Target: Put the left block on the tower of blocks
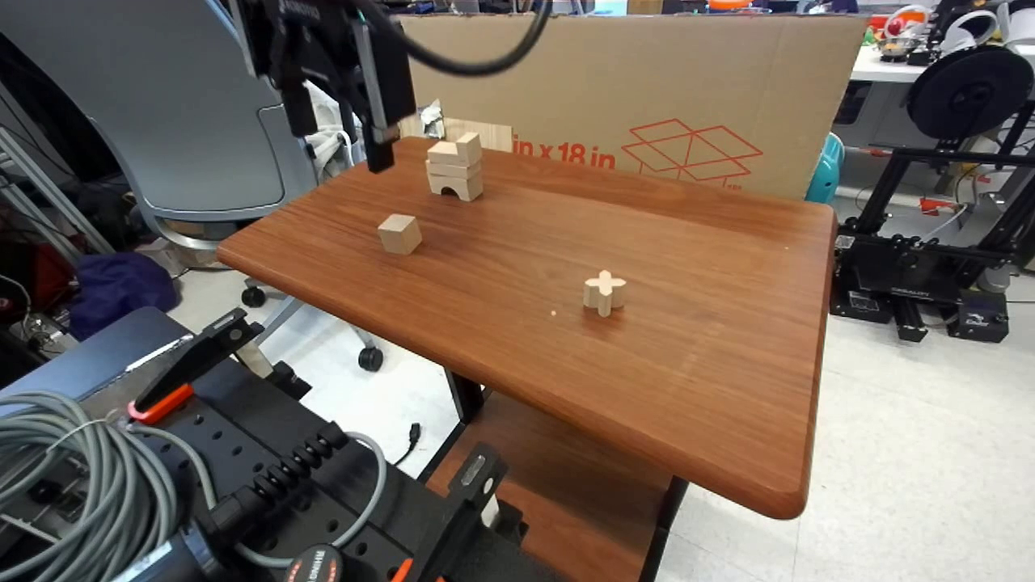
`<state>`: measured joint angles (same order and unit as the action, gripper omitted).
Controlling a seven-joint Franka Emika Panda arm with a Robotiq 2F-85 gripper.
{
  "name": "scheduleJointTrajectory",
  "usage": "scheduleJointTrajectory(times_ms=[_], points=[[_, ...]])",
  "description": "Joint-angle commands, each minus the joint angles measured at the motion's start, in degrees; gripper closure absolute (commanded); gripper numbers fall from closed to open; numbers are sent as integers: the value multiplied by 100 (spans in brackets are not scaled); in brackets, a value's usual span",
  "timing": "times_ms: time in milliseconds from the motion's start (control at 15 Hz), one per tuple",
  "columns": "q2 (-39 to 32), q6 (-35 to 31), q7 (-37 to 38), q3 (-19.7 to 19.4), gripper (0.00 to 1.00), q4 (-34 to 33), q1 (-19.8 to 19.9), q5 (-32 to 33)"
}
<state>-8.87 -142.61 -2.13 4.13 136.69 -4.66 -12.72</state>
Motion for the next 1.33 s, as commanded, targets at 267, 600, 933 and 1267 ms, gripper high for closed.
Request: scheduleJointTrajectory(times_ms=[267,600,933,1267], points=[[-1307,-560,454,-142,0,-520,-7,600],[-1579,-599,494,-173,0,-737,-106,1169],[-1710,-609,446,-154,26,-807,-225,1547],[-1786,-804,608,-335,66,-764,-556,2286]])
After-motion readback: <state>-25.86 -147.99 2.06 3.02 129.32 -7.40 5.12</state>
